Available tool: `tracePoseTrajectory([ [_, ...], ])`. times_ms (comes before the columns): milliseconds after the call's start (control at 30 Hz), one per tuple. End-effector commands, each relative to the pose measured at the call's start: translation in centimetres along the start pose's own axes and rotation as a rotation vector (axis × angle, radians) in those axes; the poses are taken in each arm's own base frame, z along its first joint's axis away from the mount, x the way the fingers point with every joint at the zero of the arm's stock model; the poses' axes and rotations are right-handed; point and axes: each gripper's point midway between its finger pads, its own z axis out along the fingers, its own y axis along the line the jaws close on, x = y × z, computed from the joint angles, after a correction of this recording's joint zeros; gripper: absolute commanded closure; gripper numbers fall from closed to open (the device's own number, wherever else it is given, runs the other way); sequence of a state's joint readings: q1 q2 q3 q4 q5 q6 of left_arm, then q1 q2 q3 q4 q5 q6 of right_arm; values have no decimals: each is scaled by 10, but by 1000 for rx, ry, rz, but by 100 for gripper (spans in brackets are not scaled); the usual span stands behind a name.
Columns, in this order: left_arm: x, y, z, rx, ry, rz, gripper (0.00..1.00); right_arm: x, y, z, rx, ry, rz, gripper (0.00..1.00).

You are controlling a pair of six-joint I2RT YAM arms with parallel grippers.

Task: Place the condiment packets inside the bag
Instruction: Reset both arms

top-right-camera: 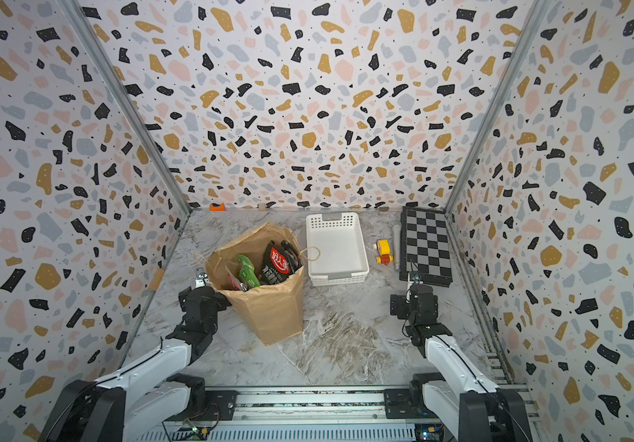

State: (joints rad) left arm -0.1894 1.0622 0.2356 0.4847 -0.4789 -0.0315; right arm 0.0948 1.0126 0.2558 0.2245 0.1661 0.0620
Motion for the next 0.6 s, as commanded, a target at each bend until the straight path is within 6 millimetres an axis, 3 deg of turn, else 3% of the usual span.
tracePoseTrajectory([
  [0, -31, -24, -3, 149, -156, 29, 0, -89, 1, -11, -1, -394, -27, 1],
  [133, -29, -30, 5, 215, -201, -34, 0, -84, 4, 3, 6, -423, -68, 1],
  [267, -14, -39, 28, 239, -156, -35, 0, -73, 5, 20, 16, -408, -67, 1],
  [333, -21, -36, 36, 218, -161, -55, 0, -65, 4, 31, 27, -396, -61, 1],
  [400, -14, -33, 45, 207, -54, -59, 0, -66, 5, 35, 32, -426, -63, 1],
  [500, -18, -32, 46, 199, -76, -65, 0, -61, 5, 45, 18, -322, -62, 1],
  [567, -14, -32, 47, 196, -51, -60, 0, -68, 7, 53, 10, -310, -74, 1],
])
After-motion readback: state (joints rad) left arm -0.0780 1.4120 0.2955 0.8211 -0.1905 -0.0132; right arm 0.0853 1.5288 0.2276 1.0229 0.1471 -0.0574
